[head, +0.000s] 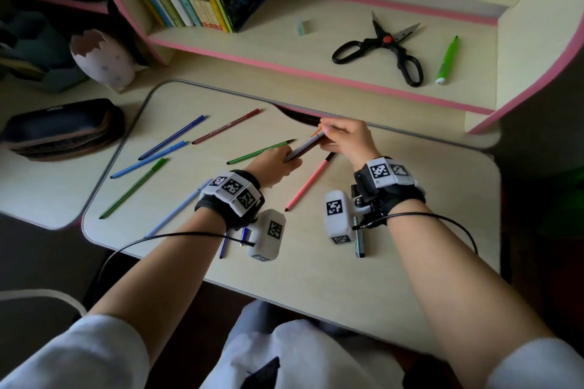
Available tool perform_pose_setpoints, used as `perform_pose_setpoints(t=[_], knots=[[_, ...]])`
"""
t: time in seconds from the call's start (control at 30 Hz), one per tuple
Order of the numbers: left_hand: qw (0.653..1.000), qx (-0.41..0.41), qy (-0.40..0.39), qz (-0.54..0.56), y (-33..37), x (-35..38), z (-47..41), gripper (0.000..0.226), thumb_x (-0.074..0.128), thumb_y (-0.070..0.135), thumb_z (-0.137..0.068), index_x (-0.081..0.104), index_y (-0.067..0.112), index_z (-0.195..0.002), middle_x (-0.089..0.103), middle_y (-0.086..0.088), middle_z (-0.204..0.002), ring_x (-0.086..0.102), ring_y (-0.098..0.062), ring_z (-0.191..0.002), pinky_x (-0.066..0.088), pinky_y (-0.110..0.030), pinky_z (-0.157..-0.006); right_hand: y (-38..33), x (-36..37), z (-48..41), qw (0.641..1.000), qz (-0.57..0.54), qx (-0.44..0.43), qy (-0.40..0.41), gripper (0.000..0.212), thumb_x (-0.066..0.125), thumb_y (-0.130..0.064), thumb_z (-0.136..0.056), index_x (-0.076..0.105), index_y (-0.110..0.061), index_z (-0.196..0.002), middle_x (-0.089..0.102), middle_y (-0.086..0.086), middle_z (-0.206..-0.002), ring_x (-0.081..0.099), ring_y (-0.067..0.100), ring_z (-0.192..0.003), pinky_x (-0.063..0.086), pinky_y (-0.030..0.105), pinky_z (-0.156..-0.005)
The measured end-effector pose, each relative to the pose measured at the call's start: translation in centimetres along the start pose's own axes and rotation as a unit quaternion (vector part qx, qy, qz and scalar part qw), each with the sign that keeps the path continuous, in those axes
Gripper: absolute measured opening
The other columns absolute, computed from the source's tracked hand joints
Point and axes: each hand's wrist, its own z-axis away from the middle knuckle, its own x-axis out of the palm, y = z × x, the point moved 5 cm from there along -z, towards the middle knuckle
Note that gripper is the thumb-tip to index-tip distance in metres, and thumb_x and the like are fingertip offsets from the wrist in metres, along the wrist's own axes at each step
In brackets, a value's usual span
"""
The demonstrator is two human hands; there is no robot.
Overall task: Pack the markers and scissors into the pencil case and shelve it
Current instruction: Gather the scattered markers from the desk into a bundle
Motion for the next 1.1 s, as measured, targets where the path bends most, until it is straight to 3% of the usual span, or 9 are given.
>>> perform_pose_setpoints(t=[0.1,0.23,0.4,0.57,0.73,0.87,0.93,1.0,1.1], knots=[[1.000,0.000,0.006,0.010,-0.4,0.0,0.4,0.015,0.045,0.027,-0.094,0.046,0.012,-0.091,0.045,0.003,-0.065,0.041,-0.014,-0.049,0.035,-0.023,-0.042,-0.1,0.5,0.1,1.000,0.002,0.004,-0.009,0.028,0.058,-0.005,-0.089,0.062,0.002,-0.116,0.062,0.010,-0.103,0.063,0.020,-0.091,0.058,0.021,-0.073],[0.999,0.004,0.032,-0.026,-1.8,-0.7,0.8,0.016,0.052,0.025,-0.091,0.052,0.009,-0.090,0.049,-0.004,-0.070,0.045,-0.021,-0.061,0.032,-0.027,-0.052,-0.1,1.6,0.7,0.998,0.062,0.012,-0.015,0.023,0.058,-0.011,-0.090,0.066,-0.006,-0.111,0.064,0.007,-0.097,0.062,0.013,-0.071,0.057,0.025,-0.068],[0.999,0.003,0.034,-0.041,-4.6,-1.2,1.6,0.017,0.054,0.025,-0.088,0.048,0.013,-0.079,0.044,0.002,-0.062,0.045,-0.022,-0.069,0.030,-0.026,-0.051,0.9,3.6,2.1,0.995,0.089,0.036,-0.006,0.020,0.060,-0.014,-0.088,0.067,-0.010,-0.107,0.064,0.003,-0.096,0.061,0.016,-0.072,0.052,0.025,-0.062],[0.999,-0.023,0.027,0.009,-8.2,-2.1,2.5,0.019,0.051,0.028,-0.091,0.050,0.010,-0.084,0.051,-0.011,-0.079,0.046,-0.024,-0.070,0.037,-0.030,-0.066,2.2,5.6,3.5,0.991,0.110,0.060,0.041,0.020,0.058,-0.012,-0.088,0.066,-0.005,-0.105,0.063,0.006,-0.092,0.055,0.012,-0.059,0.046,0.024,-0.054],[0.999,-0.014,0.020,0.023,-11.0,-3.1,3.9,0.027,0.047,0.033,-0.093,0.052,0.008,-0.085,0.050,-0.012,-0.079,0.044,-0.025,-0.063,0.035,-0.028,-0.050,4.3,6.5,4.8,0.979,0.138,0.099,0.116,0.018,0.056,-0.012,-0.087,0.068,-0.005,-0.099,0.067,0.010,-0.090,0.056,0.014,-0.055,0.049,0.019,-0.049],[0.998,-0.028,0.009,0.046,-13.1,-2.6,4.3,0.026,0.047,0.030,-0.093,0.048,0.007,-0.083,0.049,-0.013,-0.076,0.041,-0.021,-0.049,0.037,-0.027,-0.044,6.0,6.8,6.1,0.963,0.171,0.125,0.166,0.019,0.055,-0.015,-0.086,0.068,-0.002,-0.092,0.072,0.020,-0.093,0.064,0.028,-0.076,0.054,0.038,-0.068],[0.997,-0.036,0.006,0.069,-13.9,-2.2,4.4,0.026,0.048,0.031,-0.092,0.047,0.007,-0.082,0.049,-0.012,-0.074,0.040,-0.019,-0.048,0.036,-0.025,-0.044,6.6,6.7,6.3,0.957,0.175,0.143,0.180,0.022,0.054,-0.017,-0.086,0.067,-0.001,-0.094,0.071,0.022,-0.096,0.064,0.031,-0.080,0.052,0.039,-0.068],[0.996,-0.040,0.012,0.075,-14.6,-1.7,4.6,0.026,0.051,0.032,-0.091,0.046,0.008,-0.080,0.048,-0.012,-0.074,0.042,-0.021,-0.051,0.037,-0.027,-0.048,7.0,6.5,6.2,0.952,0.178,0.161,0.187,0.020,0.054,-0.019,-0.086,0.066,-0.006,-0.094,0.069,0.023,-0.103,0.060,0.028,-0.083,0.048,0.038,-0.067],[0.995,-0.046,0.036,0.079,-15.5,-1.1,4.6,0.028,0.056,0.026,-0.089,0.041,0.012,-0.069,0.043,-0.006,-0.065,0.044,-0.024,-0.062,0.036,-0.032,-0.054,7.2,5.9,5.9,0.941,0.190,0.186,0.211,0.025,0.057,-0.026,-0.085,0.062,-0.004,-0.096,0.068,0.025,-0.105,0.061,0.028,-0.084,0.053,0.044,-0.080]])
